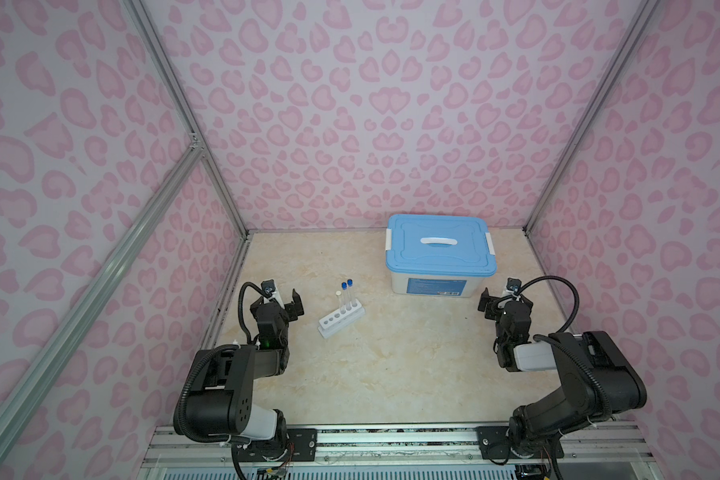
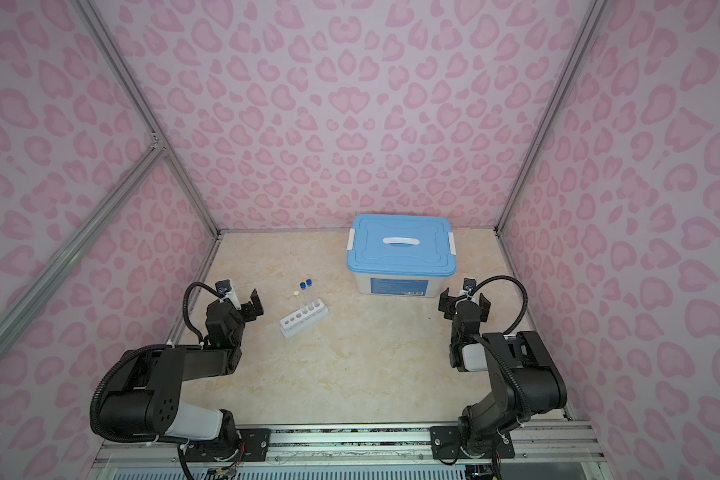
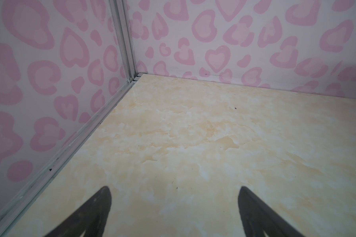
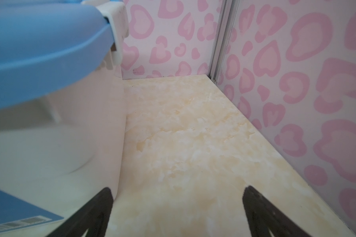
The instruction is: Organize the chemistry lab equipment
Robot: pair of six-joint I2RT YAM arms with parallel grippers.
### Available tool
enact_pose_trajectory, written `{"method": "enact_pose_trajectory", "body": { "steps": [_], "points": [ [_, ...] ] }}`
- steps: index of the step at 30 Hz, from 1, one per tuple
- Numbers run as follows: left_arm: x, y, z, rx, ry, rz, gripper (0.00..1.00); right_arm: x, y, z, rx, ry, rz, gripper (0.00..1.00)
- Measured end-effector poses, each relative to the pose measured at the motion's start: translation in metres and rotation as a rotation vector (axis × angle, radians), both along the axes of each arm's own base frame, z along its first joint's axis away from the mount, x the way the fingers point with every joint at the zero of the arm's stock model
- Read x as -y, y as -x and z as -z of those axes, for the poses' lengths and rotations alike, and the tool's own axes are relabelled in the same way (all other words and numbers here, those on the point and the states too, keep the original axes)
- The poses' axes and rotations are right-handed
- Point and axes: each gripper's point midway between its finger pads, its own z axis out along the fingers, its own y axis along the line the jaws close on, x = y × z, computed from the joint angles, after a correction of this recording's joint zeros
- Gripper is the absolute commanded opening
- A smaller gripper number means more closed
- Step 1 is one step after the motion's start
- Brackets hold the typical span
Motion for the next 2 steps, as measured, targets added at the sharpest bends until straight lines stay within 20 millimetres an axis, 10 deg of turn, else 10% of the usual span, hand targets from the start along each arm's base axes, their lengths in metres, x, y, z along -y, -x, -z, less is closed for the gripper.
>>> {"method": "enact_pose_trajectory", "body": {
  "steps": [2],
  "points": [
    [0.0001,0.0,0.0003,-0.001,0.0,0.0,0.97,0.0,0.0,0.0,0.0,0.0,0.0,0.99]
  ]
}}
